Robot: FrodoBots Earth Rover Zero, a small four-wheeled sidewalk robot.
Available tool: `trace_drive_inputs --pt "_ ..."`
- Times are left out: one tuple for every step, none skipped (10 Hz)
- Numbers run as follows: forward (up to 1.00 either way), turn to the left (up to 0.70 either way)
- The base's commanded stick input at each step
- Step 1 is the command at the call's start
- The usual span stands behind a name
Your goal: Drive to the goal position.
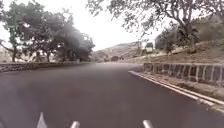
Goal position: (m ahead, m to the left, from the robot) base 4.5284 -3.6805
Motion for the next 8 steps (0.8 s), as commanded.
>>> trace_drive_inputs --pt "0.50 0.00" --pt "0.50 0.00" --pt "0.50 -0.11" --pt "0.50 -0.40" --pt "0.50 -0.50" --pt "0.50 -0.50" --pt "0.50 -0.44" --pt "0.50 -0.22"
